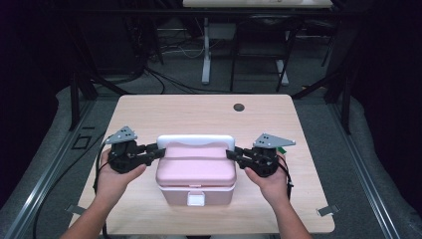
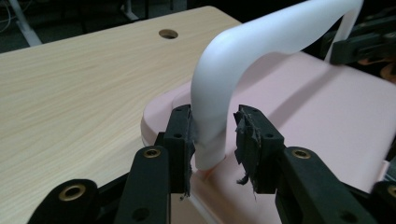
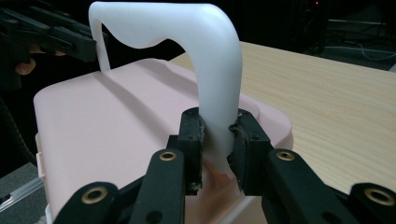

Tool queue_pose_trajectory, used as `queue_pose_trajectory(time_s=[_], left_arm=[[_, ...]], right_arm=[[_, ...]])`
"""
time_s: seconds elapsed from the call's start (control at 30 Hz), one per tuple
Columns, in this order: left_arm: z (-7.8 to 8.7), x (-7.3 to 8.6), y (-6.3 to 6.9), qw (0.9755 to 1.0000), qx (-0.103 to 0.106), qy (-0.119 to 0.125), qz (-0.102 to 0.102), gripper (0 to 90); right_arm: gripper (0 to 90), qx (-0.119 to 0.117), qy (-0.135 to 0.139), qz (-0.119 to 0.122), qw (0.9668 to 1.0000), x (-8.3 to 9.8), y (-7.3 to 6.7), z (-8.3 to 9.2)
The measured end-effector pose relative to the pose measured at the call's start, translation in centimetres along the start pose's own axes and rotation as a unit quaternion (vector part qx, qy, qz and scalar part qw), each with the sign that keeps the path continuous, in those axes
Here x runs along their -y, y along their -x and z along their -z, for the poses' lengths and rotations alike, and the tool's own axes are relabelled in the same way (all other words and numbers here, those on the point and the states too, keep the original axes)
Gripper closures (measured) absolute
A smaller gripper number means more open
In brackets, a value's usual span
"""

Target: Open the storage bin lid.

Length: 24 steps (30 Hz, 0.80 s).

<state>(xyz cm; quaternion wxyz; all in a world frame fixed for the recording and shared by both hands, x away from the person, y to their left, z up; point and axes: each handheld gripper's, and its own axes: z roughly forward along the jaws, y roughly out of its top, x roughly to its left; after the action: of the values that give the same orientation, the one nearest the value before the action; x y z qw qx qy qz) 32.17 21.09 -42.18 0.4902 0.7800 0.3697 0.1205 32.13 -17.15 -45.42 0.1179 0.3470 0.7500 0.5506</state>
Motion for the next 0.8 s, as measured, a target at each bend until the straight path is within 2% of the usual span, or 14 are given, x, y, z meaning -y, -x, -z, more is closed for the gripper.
queue_pose_trajectory(time_s=[0.27,0.47,0.53,0.57,0.6,0.77,0.8], left_arm=[[2.6,0.3,0.6,0.9999,0.01,0.005,-0.01,67.6],[3.1,1.2,1.1,0.9998,0.015,0.0,-0.016,67.2],[3.1,1.6,1.2,0.9997,0.018,-0.001,-0.015,71.9],[3.1,1.8,1.2,0.9997,0.017,-0.003,-0.016,73.2],[3.1,1.9,1.2,0.9997,0.016,-0.003,-0.017,76.1],[3.2,2.6,1.0,0.9998,0.013,-0.007,-0.016,84.3],[3.2,2.8,0.9,0.9998,0.014,-0.008,-0.015,85.7]], right_arm=[[75.1,0.0,-0.003,-0.015,0.9999,-0.6,0.2,0.0],[75.1,-0.003,0.001,-0.026,0.9996,-1.0,0.4,-0.1],[75.1,-0.003,0.0,-0.027,0.9996,-1.2,0.5,-0.1],[75.1,0.004,-0.006,-0.026,0.9996,-1.3,0.4,0.0],[75.1,-0.003,-0.002,-0.03,0.9995,-1.3,0.5,-0.1],[75.1,-0.001,-0.002,-0.03,0.9995,-1.7,0.5,0.0],[75.0,0.006,-0.006,-0.03,0.9995,-1.7,0.5,0.0]])
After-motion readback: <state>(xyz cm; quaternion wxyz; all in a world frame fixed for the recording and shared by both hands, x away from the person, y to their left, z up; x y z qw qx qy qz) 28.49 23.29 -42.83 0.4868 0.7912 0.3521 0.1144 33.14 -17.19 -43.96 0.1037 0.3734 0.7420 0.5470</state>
